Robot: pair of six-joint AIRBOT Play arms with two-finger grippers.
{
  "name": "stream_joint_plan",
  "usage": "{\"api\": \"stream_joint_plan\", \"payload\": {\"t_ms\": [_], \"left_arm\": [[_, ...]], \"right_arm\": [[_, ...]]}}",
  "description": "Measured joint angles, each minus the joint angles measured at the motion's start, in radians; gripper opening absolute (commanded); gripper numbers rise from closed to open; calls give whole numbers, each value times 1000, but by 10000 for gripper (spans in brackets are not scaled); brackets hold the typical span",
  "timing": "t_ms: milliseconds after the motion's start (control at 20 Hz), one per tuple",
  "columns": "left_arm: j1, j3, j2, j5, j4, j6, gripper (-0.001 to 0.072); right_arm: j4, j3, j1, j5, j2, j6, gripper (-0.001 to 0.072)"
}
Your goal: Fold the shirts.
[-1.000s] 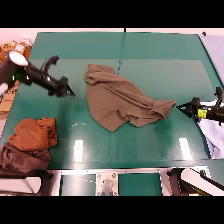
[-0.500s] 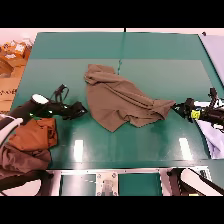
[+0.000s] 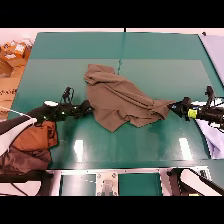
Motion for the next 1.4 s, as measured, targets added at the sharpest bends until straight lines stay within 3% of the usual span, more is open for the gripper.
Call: {"api": "stream_joint_plan", "payload": {"t_ms": [150, 300, 350, 400, 450, 600, 800, 1150, 1200, 1300, 1350, 1400], "left_arm": [[11, 16, -22, -43, -50, 82, 26], [71, 61, -30, -133, 39, 70, 27], [92, 79, -31, -173, 96, 42, 26], [117, 96, -32, -220, 165, 9, 26], [141, 110, -32, -256, 219, -18, 27], [191, 134, -33, -351, 328, -68, 27], [214, 144, -33, -395, 378, -90, 27], [222, 147, -33, -414, 396, -91, 27], [222, 147, -33, -417, 397, -89, 27], [222, 147, -33, -421, 399, -86, 27], [222, 147, -33, -426, 400, -85, 27], [222, 148, -33, -430, 400, -84, 27]], "right_arm": [[-82, 55, 84, -1, 5, -13, 18], [-249, 161, 220, -3, 36, 5, 21], [-343, 195, 281, -4, 52, 26, 148], [-436, 218, 339, -5, 63, 44, 463], [-540, 236, 399, -7, 69, 58, 559], [-768, 263, 540, -32, 40, 106, 559], [-898, 286, 695, -59, -37, 139, 559], [-1091, 299, 858, -93, -93, 199, 552], [-1117, 299, 860, -97, -104, 213, 474], [-1149, 300, 863, -109, -128, 251, 103], [-1162, 301, 863, -112, -138, 283, 19], [-1171, 303, 863, -113, -146, 324, 17]]}}
